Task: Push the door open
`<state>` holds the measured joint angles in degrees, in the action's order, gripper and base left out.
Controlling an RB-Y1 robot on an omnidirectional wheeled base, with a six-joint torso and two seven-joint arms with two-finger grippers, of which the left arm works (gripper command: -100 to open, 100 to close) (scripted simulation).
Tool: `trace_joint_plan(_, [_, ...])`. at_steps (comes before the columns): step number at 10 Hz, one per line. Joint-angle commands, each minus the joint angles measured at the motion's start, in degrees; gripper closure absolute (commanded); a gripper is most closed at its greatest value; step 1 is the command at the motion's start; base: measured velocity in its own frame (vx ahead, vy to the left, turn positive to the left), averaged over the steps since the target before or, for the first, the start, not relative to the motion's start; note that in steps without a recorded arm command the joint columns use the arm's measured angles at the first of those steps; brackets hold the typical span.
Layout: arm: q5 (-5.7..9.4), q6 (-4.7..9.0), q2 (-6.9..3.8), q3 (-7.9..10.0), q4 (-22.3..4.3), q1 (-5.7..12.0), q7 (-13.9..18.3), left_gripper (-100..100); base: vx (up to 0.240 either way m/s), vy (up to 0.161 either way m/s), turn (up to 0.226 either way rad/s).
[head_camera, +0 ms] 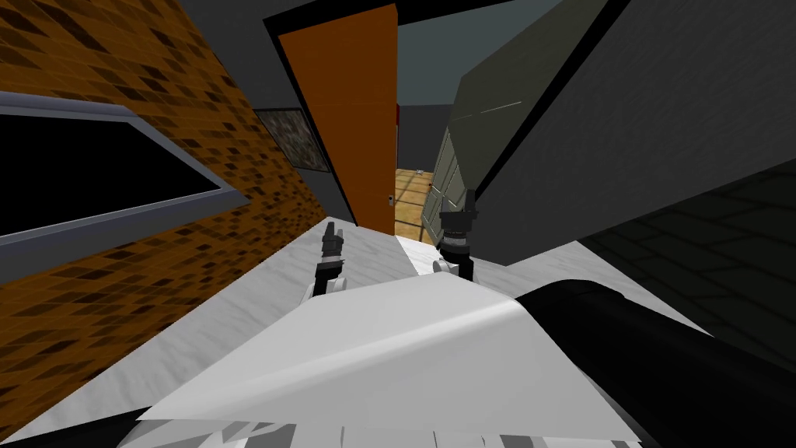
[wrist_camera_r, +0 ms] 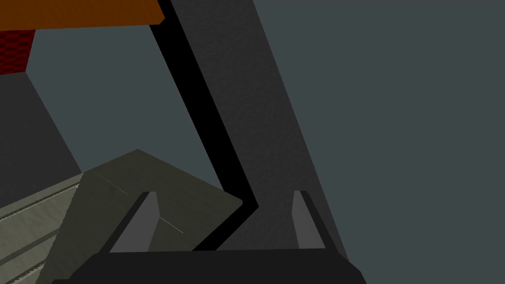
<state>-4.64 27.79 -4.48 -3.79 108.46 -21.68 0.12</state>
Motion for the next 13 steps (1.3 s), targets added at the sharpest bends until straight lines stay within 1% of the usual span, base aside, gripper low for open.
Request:
trace_joint_plan(1, [0.18,0.88,-0.19,-0.03,-2.46,0.95,0.17,-100,0.089,-0.010,-0.050])
trace_joint_plan(7, [0.82,3.00,-0.76,-0.32,-10.94,4.72,0.76,-100,0.100,-0.010,-0.060])
trace_joint_plan(13, [1.50,5.27,-1.17,-0.62,-19.97,8.74,1.39,-100,0.101,-0.006,-0.067])
